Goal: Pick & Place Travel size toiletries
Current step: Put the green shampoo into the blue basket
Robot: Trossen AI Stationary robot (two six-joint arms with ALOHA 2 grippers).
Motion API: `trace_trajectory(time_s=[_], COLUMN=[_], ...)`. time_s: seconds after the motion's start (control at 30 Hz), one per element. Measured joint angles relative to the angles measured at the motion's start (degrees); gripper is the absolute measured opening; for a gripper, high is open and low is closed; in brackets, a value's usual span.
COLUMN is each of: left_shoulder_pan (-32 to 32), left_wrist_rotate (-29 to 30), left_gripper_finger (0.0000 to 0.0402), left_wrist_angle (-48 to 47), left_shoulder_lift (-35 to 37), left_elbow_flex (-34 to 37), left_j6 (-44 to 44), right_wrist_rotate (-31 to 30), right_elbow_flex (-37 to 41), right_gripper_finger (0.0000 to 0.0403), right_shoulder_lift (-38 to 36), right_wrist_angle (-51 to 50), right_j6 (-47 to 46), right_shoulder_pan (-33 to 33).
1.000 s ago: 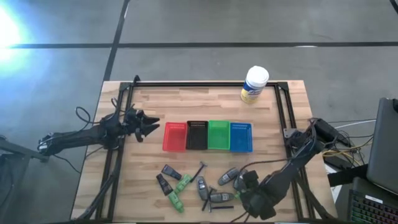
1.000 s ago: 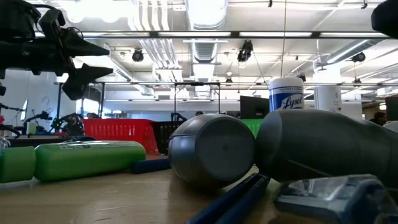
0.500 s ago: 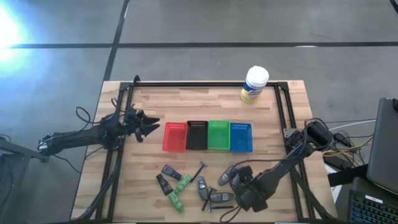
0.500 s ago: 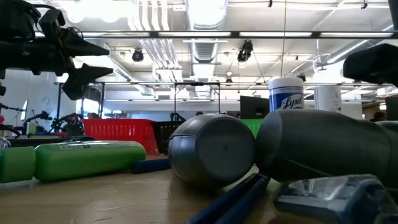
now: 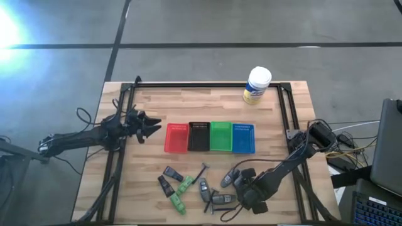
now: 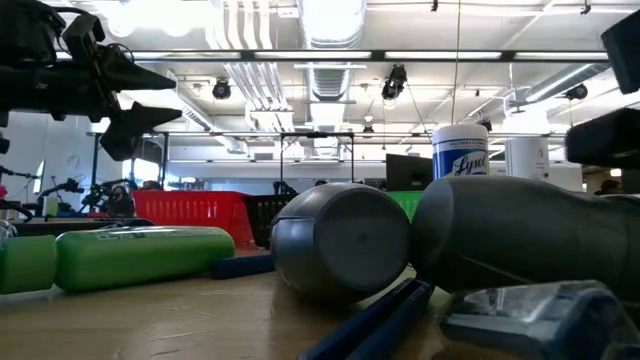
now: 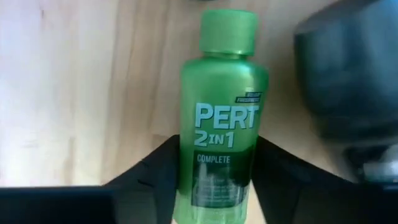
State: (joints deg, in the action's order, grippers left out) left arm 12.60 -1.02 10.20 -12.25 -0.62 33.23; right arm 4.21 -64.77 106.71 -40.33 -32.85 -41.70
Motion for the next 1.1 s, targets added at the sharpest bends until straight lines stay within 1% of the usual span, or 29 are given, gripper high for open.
trace_trajectory(time_s=[0.1,0.17,0.27,0.33,0.43,0.53,0.6,0.7,0.77,0.87,0.93,1.0,1.1], left_shoulder_pan=[0.0,0.0,0.0,0.0,0.0,0.0,0.0,0.0,0.0,0.0,0.0,0.0,0.0], left_wrist_rotate=[0.0,0.0,0.0,0.0,0.0,0.0,0.0,0.0,0.0,0.0,0.0,0.0,0.0], left_gripper_finger=[0.0229,0.0229,0.0229,0.0229,0.0229,0.0229,0.0229,0.0229,0.0229,0.0229,0.0229,0.0229,0.0229], left_wrist_angle=[0.0,0.0,0.0,0.0,0.0,-0.1,-0.1,-0.1,-0.1,-0.1,-0.2,-0.2,-0.2], left_shoulder_lift=[0.0,0.0,0.0,0.0,0.0,0.0,0.0,0.0,0.0,0.0,0.0,0.0,0.0], left_elbow_flex=[0.0,0.0,0.0,0.0,0.0,0.0,0.0,0.0,0.0,0.0,0.0,0.0,0.0], left_j6=[0.0,0.0,0.0,0.0,0.0,0.0,0.0,0.0,0.0,0.0,0.0,0.0,0.0], right_wrist_rotate=[3.3,4.7,4.5,1.7,-5.6,-12.8,-17.3,-21.3,-21.3,-18.8,-16.8,-15.9,-13.3], right_elbow_flex=[-1.2,-2.4,-4.1,-4.0,-1.5,4.3,8.1,12.0,14.3,16.9,18.1,19.0,19.1], right_gripper_finger=[0.0115,0.0111,0.0111,0.0110,0.0117,0.0119,0.0118,0.0117,0.0121,0.0131,0.0141,0.0157,0.0193], right_shoulder_lift=[-0.2,-1.7,-6.7,-10.8,-18.3,-26.0,-30.0,-34.9,-36.7,-37.7,-37.3,-36.2,-34.2], right_wrist_angle=[-0.4,-1.3,-2.3,-5.1,-8.7,-8.4,-8.5,-8.3,-8.3,-5.8,-3.5,-2.8,-2.5], right_j6=[-5.1,-10.1,-20.0,-30.1,-50.3,-66.7,-72.4,-73.8,-72.1,-68.2,-65.1,-63.1,-60.8], right_shoulder_pan=[-0.5,-1.1,-2.5,-3.6,-4.5,-0.5,4.5,13.7,19.5,27.4,31.4,34.4,37.2])
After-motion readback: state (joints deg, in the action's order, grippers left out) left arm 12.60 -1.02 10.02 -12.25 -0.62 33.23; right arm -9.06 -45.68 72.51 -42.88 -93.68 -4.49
